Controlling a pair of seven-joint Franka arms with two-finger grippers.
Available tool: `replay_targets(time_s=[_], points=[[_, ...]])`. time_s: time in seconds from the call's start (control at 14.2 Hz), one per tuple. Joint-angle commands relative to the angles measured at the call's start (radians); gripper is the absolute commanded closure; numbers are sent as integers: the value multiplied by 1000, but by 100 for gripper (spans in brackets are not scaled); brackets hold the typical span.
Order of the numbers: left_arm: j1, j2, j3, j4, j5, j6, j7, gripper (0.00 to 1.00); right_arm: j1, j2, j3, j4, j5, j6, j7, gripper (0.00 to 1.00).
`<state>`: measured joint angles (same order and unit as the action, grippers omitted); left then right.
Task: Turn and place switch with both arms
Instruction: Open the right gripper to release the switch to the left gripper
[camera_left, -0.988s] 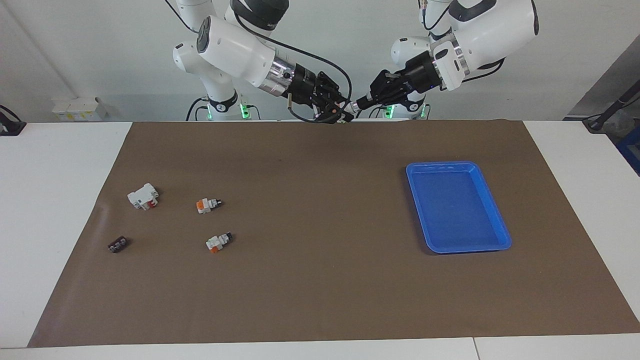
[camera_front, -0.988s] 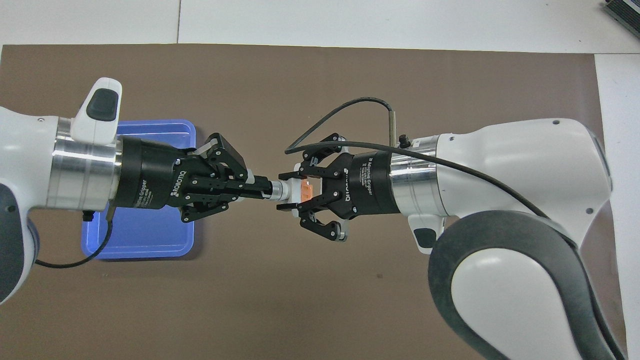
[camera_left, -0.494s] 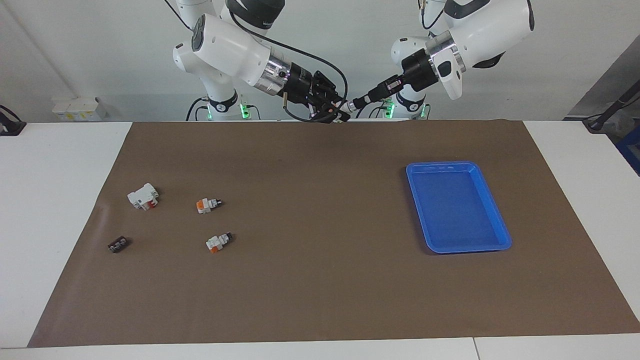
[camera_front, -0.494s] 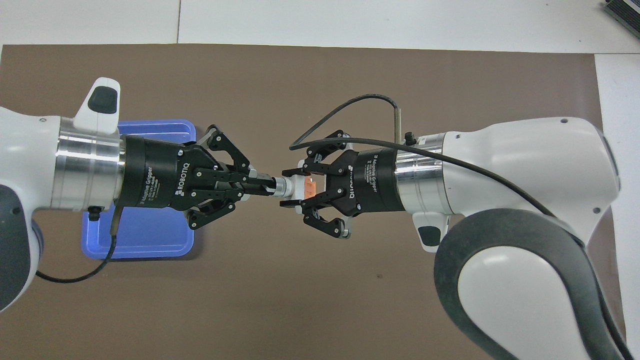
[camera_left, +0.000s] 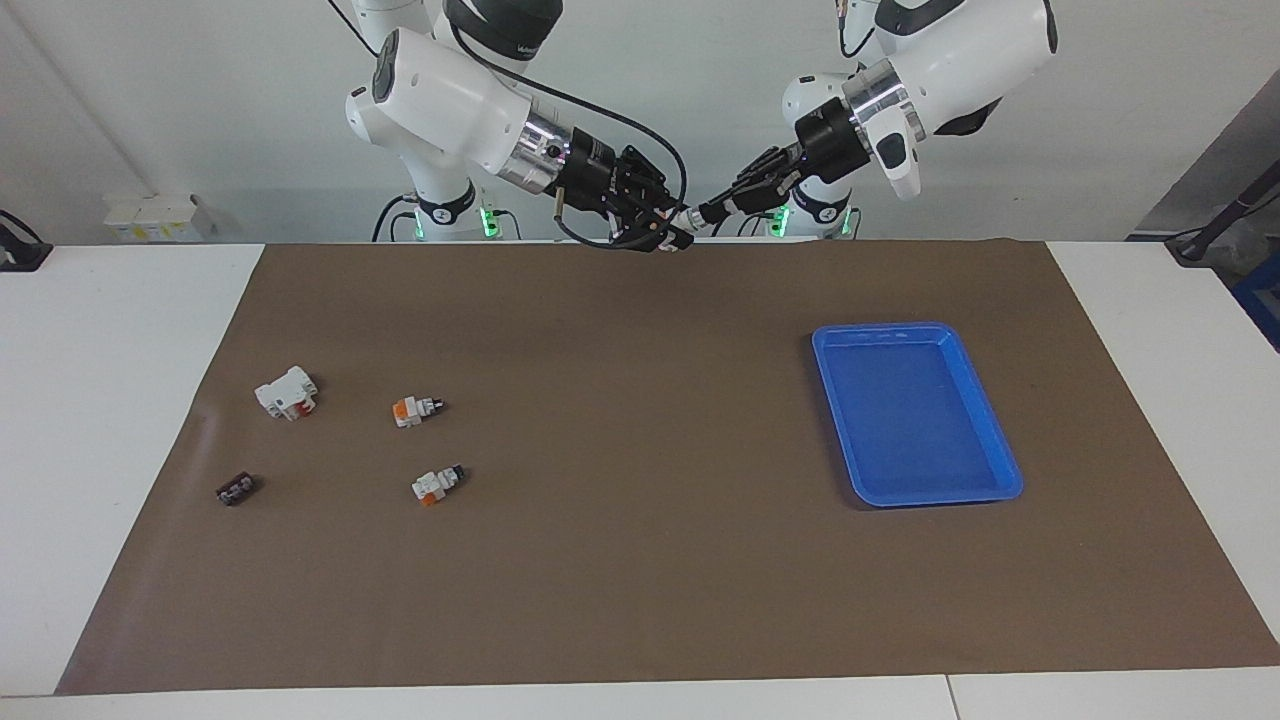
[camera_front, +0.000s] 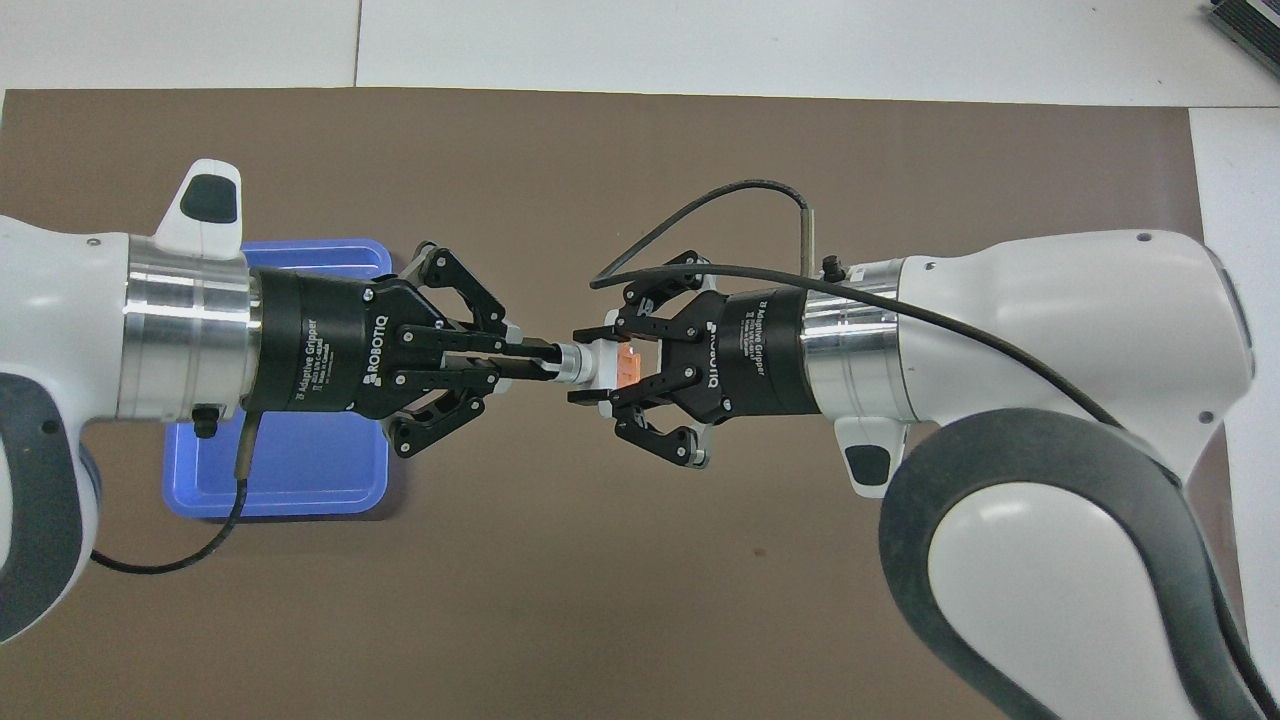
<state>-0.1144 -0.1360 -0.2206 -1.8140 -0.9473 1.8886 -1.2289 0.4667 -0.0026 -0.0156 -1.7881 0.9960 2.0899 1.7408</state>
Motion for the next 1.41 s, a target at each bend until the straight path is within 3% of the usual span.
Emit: replay_targets(time_s=[0.0,0.07,0.21,0.35,0.99,1.34], points=[[-45,-31,-22,-10,-33,29,-61,100,20,36,23,15,-4,41,0,100],[-45,-31,-22,-10,-33,27,-60,100,20,35,23,13,-4,39,6,86],[-45,-31,-20,-11,-33,26,-61,100,21,32,23,13,-23,39,-1,0],[-45,-33,-20,-11,-31,23,-60,100,36,27,23,15,-103,36,-7,0],[-39,-34,-20,-18,18,18,-54,100,30,18,23,15,-109,10,-12,0],[-30,-46,-19,-53,110,20,-43,100,-13,13,13,27,-109,-99,-87,0]])
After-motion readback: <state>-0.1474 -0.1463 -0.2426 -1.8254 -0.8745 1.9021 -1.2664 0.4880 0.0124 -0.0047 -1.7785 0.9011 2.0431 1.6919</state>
